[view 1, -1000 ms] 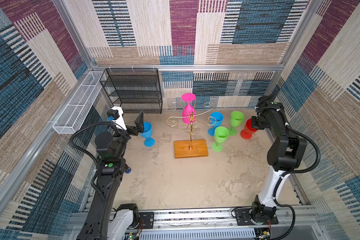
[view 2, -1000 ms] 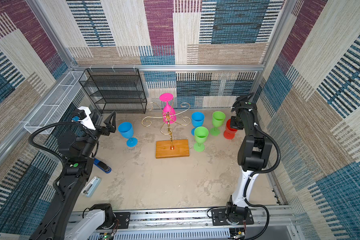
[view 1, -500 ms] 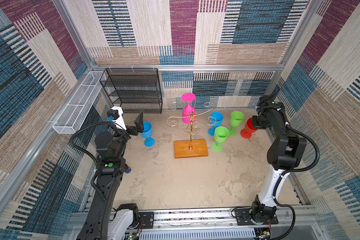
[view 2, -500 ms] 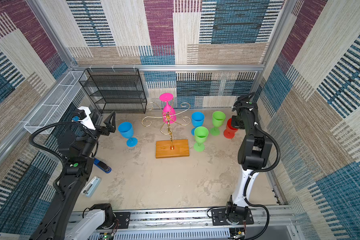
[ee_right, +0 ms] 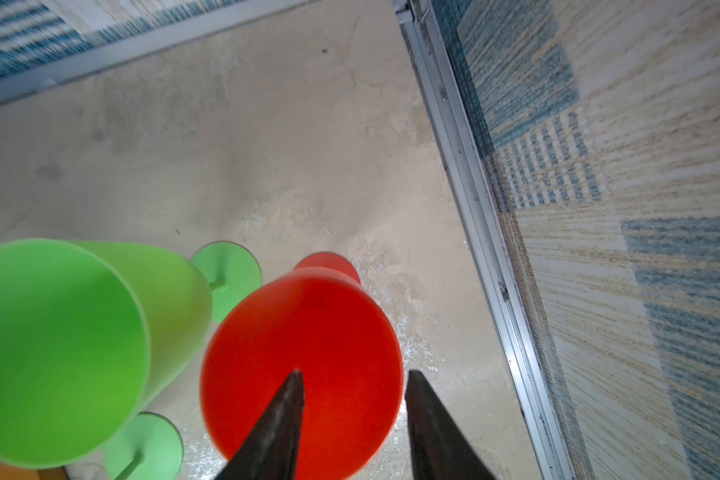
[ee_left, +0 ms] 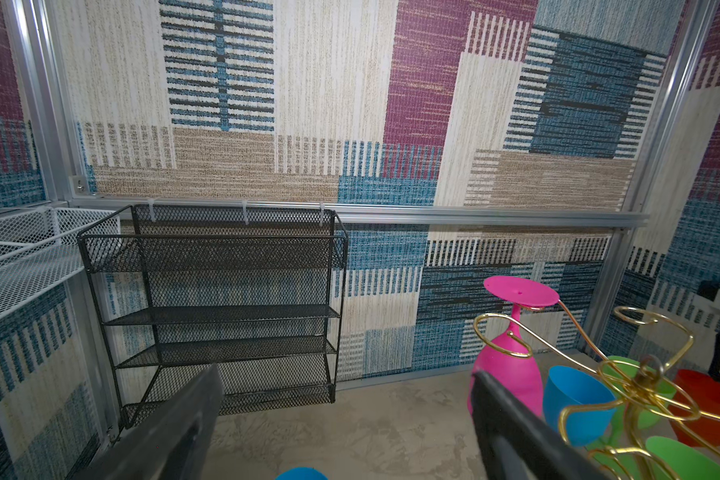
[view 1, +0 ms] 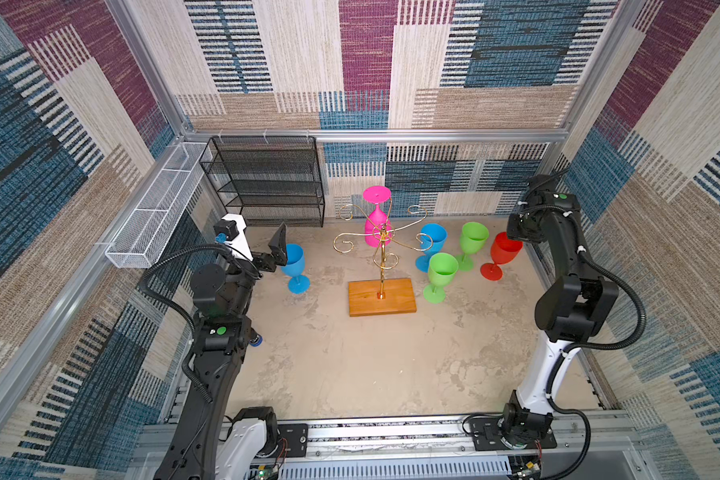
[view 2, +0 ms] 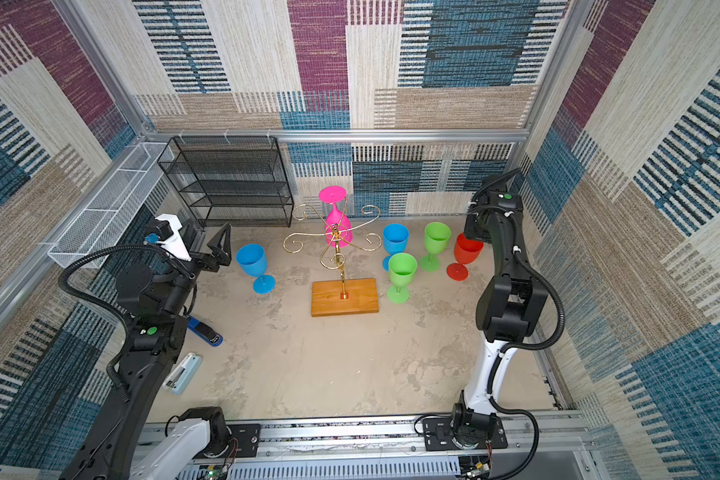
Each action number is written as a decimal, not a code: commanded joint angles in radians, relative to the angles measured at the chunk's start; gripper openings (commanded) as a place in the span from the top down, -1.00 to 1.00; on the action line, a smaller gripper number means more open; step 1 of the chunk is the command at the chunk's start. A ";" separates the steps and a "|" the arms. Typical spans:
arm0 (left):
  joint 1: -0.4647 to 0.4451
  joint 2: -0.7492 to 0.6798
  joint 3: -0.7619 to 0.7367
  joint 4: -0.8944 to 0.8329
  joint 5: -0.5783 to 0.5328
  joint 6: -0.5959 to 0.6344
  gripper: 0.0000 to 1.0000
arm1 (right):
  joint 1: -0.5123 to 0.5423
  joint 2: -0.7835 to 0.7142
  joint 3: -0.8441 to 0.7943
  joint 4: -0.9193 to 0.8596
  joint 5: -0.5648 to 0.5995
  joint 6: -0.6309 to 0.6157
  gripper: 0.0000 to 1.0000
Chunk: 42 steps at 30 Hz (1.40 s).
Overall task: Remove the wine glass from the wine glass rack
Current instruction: 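Raise the right gripper and move it toward the pink glass on the rack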
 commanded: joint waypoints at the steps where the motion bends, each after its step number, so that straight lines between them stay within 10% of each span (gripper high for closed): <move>1: 0.003 0.001 0.023 -0.026 -0.011 0.014 -0.91 | 0.000 -0.081 -0.006 0.106 -0.053 0.037 0.04; 11: 0.011 0.121 0.282 -0.263 0.193 -0.117 -0.93 | 0.001 -0.552 -0.460 0.609 -0.402 0.139 -0.73; 19: 0.011 0.317 0.562 -0.481 0.494 -0.203 -0.68 | 0.011 -0.587 -0.502 0.744 -0.804 0.195 -0.77; 42: 0.013 0.184 0.395 -0.379 0.361 -0.126 -0.72 | 0.374 0.226 0.488 0.359 -1.043 0.099 -0.66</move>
